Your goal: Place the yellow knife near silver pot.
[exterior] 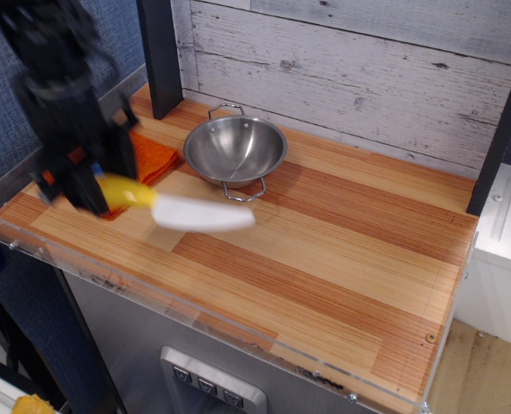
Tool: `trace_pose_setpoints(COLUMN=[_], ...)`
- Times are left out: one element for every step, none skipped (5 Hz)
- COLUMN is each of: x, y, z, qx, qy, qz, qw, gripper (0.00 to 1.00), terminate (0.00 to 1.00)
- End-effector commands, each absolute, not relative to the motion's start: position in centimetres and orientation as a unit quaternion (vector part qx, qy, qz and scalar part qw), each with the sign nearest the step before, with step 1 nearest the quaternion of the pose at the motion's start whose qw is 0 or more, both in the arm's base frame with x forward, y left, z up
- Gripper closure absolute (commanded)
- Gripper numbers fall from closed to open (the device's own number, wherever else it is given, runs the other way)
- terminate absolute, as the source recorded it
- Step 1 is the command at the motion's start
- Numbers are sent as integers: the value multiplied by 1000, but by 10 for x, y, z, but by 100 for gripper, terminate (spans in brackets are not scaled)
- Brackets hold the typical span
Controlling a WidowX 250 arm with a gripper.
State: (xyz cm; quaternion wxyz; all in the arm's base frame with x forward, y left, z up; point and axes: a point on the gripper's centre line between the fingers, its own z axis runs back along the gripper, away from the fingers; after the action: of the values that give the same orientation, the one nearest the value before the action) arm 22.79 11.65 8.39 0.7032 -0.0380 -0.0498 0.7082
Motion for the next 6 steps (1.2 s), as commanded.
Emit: trace_pose_setpoints(x=[232,245,259,278,302,329], y=[109,92,68,43,23,7], z=[153,171,170,161,145,128], qx=[-66,-83,-95,-89,-89,-95], qy=[-111,-120,-112,-108,-98,-88], qz=[641,598,563,529,500,455], qw=[757,788,813,837,856,881], gripper=[100,100,100,100,100,100], terminate=[0,0,0,0,0,0])
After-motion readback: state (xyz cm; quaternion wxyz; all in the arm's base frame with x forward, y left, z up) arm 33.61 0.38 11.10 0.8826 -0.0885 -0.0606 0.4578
